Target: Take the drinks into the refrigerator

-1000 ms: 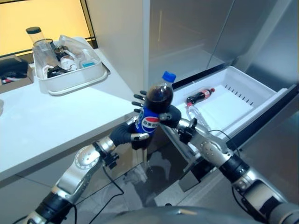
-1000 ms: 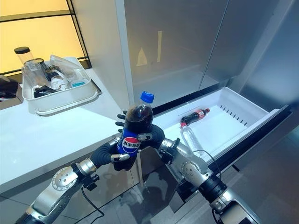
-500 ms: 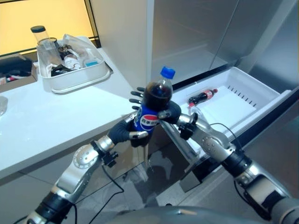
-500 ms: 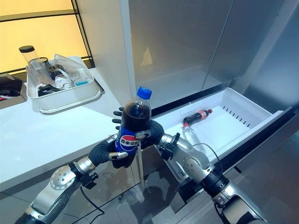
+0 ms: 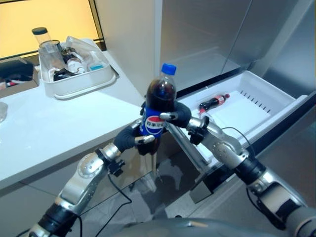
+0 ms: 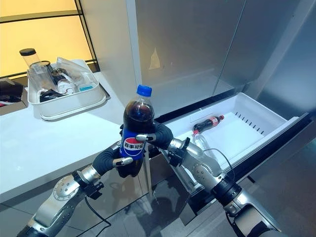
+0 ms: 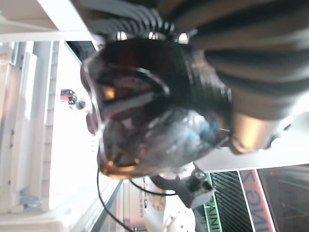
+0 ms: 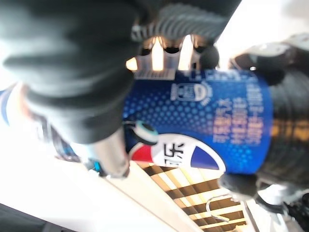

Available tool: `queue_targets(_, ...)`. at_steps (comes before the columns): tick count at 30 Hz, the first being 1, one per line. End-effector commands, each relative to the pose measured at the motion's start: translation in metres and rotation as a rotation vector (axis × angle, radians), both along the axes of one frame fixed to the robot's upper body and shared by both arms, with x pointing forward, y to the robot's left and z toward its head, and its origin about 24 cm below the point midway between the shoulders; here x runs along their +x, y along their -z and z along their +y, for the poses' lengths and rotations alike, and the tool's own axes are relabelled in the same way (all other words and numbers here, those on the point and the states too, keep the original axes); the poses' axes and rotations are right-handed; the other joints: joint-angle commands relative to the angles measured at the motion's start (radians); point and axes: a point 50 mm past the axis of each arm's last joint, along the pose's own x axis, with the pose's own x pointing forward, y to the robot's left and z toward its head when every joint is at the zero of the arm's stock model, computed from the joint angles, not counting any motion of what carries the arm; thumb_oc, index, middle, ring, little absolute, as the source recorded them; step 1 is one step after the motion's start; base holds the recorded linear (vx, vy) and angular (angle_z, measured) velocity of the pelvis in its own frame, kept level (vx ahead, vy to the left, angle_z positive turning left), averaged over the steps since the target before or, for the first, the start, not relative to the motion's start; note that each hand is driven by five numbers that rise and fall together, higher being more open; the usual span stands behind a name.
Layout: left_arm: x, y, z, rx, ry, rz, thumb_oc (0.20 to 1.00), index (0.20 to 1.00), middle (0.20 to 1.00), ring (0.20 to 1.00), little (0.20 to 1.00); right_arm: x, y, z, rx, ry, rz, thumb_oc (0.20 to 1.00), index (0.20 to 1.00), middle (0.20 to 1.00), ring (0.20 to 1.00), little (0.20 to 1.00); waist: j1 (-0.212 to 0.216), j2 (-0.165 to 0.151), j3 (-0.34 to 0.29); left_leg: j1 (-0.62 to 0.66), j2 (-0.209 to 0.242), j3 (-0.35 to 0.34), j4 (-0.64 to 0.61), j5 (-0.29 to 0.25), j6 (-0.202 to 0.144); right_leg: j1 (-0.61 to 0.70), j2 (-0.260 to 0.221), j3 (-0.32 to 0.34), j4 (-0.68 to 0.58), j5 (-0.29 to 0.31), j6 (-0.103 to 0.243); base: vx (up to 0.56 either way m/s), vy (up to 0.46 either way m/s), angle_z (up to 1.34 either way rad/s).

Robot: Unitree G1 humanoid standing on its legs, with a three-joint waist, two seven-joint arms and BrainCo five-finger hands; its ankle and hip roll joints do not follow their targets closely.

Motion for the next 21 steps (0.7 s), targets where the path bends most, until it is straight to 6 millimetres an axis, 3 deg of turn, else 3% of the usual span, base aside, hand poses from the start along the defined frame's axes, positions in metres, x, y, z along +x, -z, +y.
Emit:
queue_targets(1,0.002,-0.035,-0.027,-0.058,0.146,-0.174,0.2,0.2,0.2,0.2,0.2,-0.028,-0.075,0.051,0.271,-0.284,-0.224,0.2,0.2,0.2,0.2,0.2,0.014,-0.027,-0.021,0.029,0.026,-0.052,0.001,-0.075,-0.029,0.054,-0.047,-0.07,0.023,-0.011,0.097,0.0,0.0,0.0)
queue_targets(15,0.002,-0.032,-0.026,-0.054,0.136,-0.164,0.2,0.2,0.2,0.2,0.2,-0.023,-0.07,0.047,0.296,-0.237,-0.186,0.2,0.2,0.2,0.2,0.2,0.012,-0.025,-0.025,0.031,0.027,-0.053,0.001,-0.075,-0.03,0.057,-0.045,-0.073,0.024,-0.012,0.096,0.0,0.0,0.0)
queue_targets(16,0.002,-0.031,-0.025,-0.053,0.131,-0.16,0.438,0.438,0.438,0.438,0.438,-0.021,-0.07,0.045,0.307,-0.219,-0.178,0.2,0.2,0.2,0.2,0.2,0.012,-0.025,-0.024,0.03,0.027,-0.053,0.001,-0.075,-0.03,0.057,-0.045,-0.073,0.024,-0.012,0.095,0.0,0.0,0.0)
queue_targets(17,0.002,-0.028,-0.023,-0.048,0.108,-0.147,1.0,1.0,1.0,1.0,1.0,-0.013,-0.066,0.04,0.344,-0.147,-0.134,0.2,0.2,0.2,0.2,0.2,0.012,-0.023,-0.025,0.03,0.026,-0.053,0.001,-0.075,-0.03,0.058,-0.045,-0.074,0.024,-0.012,0.095,0.0,0.0,0.0)
queue_targets(21,0.002,-0.025,-0.02,-0.044,0.081,-0.133,1.0,1.0,1.0,1.0,1.0,-0.006,-0.06,0.034,0.402,-0.072,-0.071,0.2,0.2,0.2,0.2,0.2,0.011,-0.022,-0.025,0.03,0.026,-0.053,0.001,-0.074,-0.031,0.058,-0.044,-0.073,0.023,-0.012,0.094,0.0,0.0,0.0)
